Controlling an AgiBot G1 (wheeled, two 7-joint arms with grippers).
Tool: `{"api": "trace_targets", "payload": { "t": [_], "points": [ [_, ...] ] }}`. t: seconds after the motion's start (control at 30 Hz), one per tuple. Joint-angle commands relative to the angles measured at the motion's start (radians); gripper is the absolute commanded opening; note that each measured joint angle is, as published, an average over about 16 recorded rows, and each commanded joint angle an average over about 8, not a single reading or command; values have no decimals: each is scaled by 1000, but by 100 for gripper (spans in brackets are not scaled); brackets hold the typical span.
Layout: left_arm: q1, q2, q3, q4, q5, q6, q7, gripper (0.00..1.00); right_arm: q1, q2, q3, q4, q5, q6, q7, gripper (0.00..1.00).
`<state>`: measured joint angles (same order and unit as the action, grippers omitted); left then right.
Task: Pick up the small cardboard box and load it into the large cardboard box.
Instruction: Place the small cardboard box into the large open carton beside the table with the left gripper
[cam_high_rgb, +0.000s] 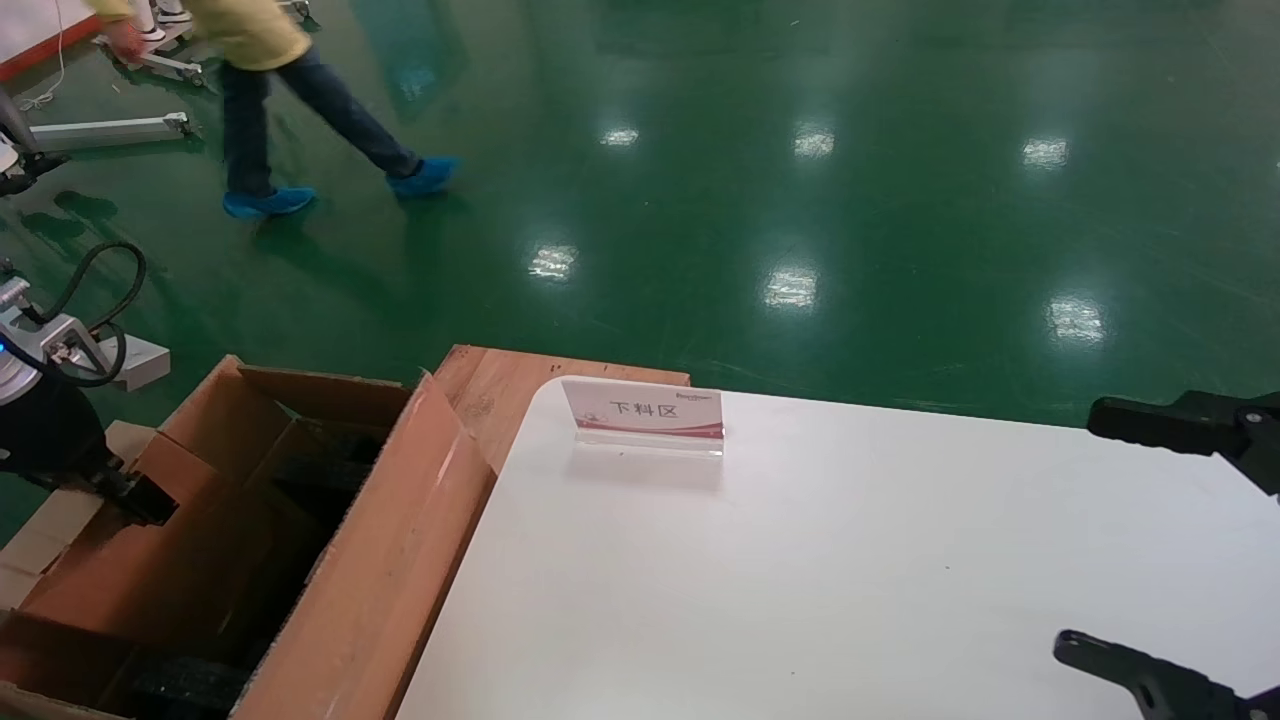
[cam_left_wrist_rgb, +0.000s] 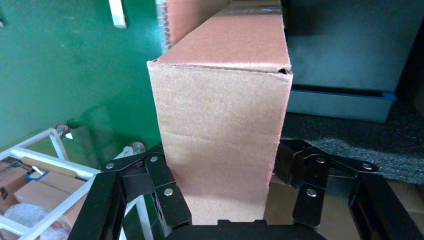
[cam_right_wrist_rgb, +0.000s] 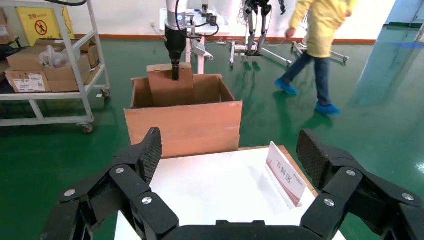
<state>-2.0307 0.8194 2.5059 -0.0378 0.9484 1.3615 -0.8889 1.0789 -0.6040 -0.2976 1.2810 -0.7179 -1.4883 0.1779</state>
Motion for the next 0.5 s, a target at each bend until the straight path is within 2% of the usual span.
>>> {"api": "trace_targets", "payload": {
  "t": [0.03,0.5],
  "points": [
    [-1,0,0,-1,0,1,0,100,0,0,0,0,0,0,0,100],
    [-5,-1,2,-4,4,4,-1,100,0,0,0,0,0,0,0,100]
  ]
}}
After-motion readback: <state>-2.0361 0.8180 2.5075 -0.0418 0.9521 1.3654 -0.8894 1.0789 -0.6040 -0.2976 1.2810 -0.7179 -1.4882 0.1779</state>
